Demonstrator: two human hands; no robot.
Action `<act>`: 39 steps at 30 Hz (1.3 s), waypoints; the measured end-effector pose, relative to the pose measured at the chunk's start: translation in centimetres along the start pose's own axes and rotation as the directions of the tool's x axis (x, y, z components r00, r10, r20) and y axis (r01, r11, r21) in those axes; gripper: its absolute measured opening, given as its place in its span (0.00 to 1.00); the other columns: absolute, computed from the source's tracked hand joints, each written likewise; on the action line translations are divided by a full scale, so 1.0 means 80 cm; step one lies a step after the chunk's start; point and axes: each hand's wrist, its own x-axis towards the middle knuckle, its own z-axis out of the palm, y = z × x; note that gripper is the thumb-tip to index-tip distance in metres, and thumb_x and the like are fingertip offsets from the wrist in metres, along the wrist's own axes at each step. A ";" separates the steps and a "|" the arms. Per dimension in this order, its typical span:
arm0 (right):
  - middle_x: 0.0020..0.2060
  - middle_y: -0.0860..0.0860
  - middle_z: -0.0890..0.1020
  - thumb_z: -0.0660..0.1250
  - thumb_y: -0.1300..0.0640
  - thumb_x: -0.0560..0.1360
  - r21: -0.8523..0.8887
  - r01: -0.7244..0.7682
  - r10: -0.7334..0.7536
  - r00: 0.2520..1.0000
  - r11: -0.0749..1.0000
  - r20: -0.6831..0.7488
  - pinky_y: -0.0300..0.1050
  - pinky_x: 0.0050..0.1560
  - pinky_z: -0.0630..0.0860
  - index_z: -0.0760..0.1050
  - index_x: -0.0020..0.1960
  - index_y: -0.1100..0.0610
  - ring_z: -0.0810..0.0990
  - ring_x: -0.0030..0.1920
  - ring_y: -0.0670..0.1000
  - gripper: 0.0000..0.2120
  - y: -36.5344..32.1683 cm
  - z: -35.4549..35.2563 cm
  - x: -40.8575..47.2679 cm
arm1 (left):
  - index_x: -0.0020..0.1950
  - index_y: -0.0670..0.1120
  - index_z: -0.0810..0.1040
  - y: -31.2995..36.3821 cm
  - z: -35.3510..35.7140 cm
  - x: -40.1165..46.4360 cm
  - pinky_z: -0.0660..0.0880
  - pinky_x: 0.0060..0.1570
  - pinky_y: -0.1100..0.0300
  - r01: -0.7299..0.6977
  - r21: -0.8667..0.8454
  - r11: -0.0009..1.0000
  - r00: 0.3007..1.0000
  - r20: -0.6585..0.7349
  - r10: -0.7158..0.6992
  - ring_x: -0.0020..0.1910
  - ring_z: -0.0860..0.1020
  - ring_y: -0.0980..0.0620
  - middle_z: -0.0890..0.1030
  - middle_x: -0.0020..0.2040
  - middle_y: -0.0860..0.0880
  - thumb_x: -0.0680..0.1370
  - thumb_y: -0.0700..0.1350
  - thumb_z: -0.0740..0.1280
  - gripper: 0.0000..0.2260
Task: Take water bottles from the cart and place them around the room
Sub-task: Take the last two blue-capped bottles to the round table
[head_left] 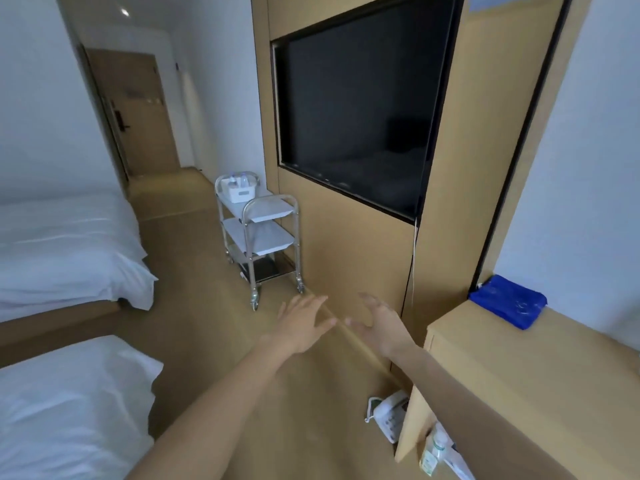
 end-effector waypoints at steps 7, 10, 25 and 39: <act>0.72 0.50 0.66 0.64 0.49 0.77 0.134 0.115 -0.131 0.984 0.984 0.118 0.39 0.67 0.59 0.60 0.74 0.54 0.64 0.72 0.51 0.29 -0.005 0.058 0.272 | 0.75 0.49 0.58 -0.126 -0.052 0.183 0.54 0.73 0.47 0.245 -0.067 0.967 0.961 -0.117 -0.251 0.75 0.57 0.45 0.61 0.75 0.44 0.80 0.58 0.55 0.26; 0.72 0.52 0.66 0.65 0.48 0.76 0.205 0.152 -0.181 0.974 0.967 0.133 0.42 0.69 0.60 0.61 0.74 0.55 0.64 0.72 0.51 0.30 -0.033 0.064 0.399 | 0.75 0.46 0.58 -0.164 -0.094 0.255 0.54 0.73 0.48 0.348 -0.070 0.935 0.930 -0.100 -0.354 0.74 0.56 0.44 0.61 0.75 0.43 0.81 0.56 0.56 0.25; 0.71 0.51 0.67 0.66 0.49 0.76 0.287 0.268 -0.349 0.893 0.919 0.284 0.40 0.67 0.61 0.62 0.73 0.56 0.66 0.71 0.50 0.29 -0.138 0.239 0.855 | 0.72 0.52 0.62 -0.486 -0.163 0.595 0.70 0.63 0.47 0.515 -0.254 0.819 0.789 -0.234 -0.568 0.65 0.71 0.42 0.69 0.69 0.44 0.80 0.54 0.56 0.21; 0.70 0.52 0.69 0.66 0.50 0.76 0.297 0.194 -0.262 0.942 0.935 0.210 0.41 0.65 0.64 0.64 0.71 0.55 0.68 0.69 0.52 0.27 -0.242 0.353 1.302 | 0.74 0.49 0.59 -0.774 -0.266 0.948 0.70 0.63 0.53 0.363 -0.305 0.880 0.887 -0.177 -0.427 0.66 0.71 0.45 0.71 0.69 0.44 0.81 0.51 0.58 0.22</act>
